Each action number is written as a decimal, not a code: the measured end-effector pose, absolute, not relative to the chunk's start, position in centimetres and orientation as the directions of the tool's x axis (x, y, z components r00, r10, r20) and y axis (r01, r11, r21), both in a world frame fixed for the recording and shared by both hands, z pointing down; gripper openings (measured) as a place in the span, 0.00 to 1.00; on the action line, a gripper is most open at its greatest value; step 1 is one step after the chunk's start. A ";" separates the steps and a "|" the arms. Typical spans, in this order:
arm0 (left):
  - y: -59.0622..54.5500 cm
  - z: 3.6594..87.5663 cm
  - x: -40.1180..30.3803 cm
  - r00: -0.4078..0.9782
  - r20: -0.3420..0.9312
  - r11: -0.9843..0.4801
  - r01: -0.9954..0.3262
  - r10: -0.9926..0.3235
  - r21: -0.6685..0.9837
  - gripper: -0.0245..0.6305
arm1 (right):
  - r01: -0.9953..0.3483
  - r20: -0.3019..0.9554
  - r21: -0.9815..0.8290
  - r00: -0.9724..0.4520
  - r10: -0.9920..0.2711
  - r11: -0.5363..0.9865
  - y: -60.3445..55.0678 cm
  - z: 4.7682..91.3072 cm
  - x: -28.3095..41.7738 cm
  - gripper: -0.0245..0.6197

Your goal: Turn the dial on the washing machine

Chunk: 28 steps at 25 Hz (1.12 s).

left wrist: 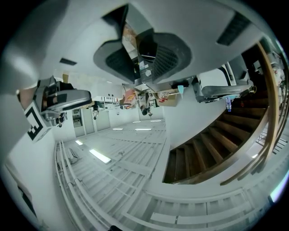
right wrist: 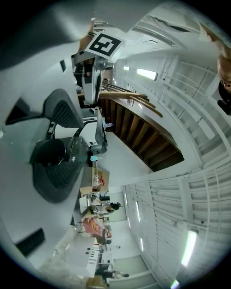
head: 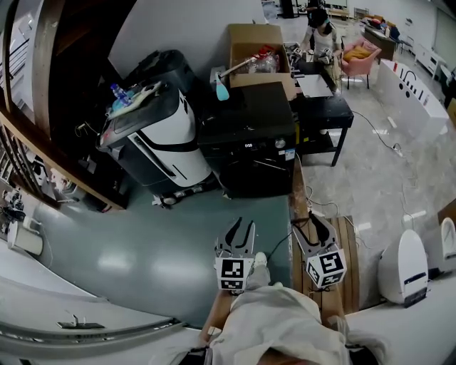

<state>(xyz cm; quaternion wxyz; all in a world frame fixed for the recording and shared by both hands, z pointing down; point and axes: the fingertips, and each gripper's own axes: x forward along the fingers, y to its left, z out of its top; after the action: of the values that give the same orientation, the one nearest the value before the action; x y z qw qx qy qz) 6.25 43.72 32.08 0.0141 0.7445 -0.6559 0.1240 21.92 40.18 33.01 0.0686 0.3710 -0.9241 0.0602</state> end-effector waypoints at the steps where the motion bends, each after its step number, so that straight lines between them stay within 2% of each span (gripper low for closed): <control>1: 43.4 32.2 6.0 0.108 0.204 -0.138 -0.980 -0.973 -0.140 0.24 | -0.693 0.172 -0.060 -0.716 -0.677 0.718 39.8 33.0 21.7 0.40; 28: 32.8 35.6 -1.3 0.186 0.249 -0.214 -0.973 -0.951 -0.090 0.24 | -0.693 0.293 -0.077 -0.703 -0.648 0.717 29.0 36.9 13.2 0.35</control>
<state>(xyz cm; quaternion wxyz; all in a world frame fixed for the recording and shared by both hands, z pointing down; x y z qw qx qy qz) -1.32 32.75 35.56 0.0439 0.7688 -0.6254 0.1260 13.23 28.97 36.94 0.1232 0.3653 -0.9182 0.0911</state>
